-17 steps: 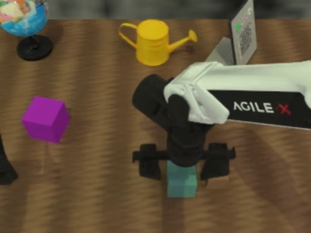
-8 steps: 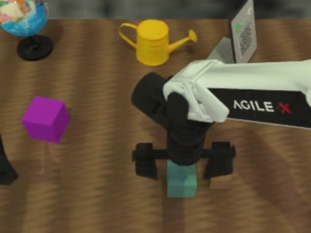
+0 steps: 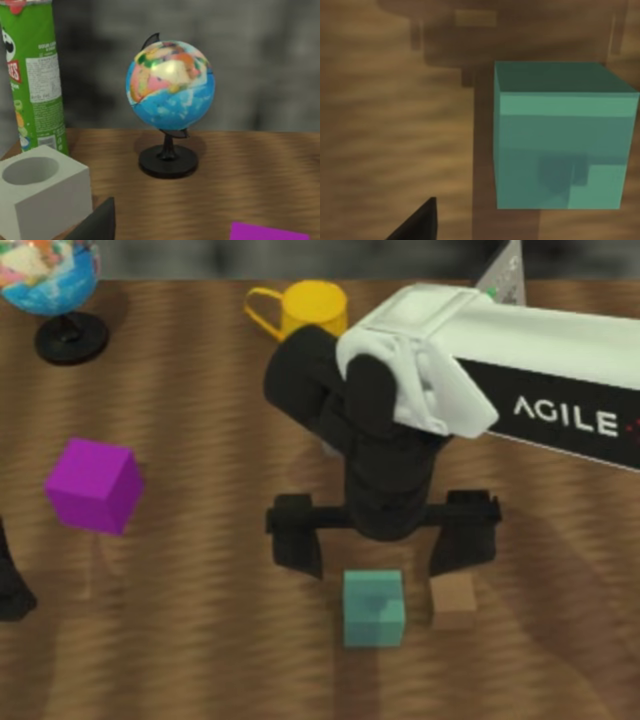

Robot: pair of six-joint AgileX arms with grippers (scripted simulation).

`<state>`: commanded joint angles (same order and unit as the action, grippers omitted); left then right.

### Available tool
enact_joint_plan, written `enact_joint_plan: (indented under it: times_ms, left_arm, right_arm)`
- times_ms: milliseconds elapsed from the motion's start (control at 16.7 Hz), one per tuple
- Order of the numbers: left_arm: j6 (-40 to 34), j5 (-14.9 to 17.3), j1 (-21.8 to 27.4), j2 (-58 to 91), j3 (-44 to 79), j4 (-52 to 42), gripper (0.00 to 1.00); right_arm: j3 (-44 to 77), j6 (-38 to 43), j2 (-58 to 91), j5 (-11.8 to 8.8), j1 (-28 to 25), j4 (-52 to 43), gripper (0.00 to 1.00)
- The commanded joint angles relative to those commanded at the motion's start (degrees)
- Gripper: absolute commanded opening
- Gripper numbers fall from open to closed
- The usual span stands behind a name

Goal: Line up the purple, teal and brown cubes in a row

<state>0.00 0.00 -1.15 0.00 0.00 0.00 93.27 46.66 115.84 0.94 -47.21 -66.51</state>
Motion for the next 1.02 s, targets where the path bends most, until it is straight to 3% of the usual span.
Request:
enact_joint_plan:
  times_ms: [360, 540, 1020]
  left_arm:
    - [0.05, 0.03, 0.07, 0.49, 0.49, -0.36, 1.0]
    - [0.42, 0.18, 0.56, 5.35, 5.35, -3.81, 1.0]
    - [2.72, 0.02, 2.56, 41.73, 35.16, -24.56, 1.0]
  right_arm:
    - [-0.45, -0.32, -0.39, 0.14, 0.52, 0.41, 1.0]
    - [-4.31, -2.98, -5.55, 1.28, 2.52, 3.52, 1.0]
    - [-32.75, -18.55, -37.0, 5.83, 16.08, 19.29, 1.0]
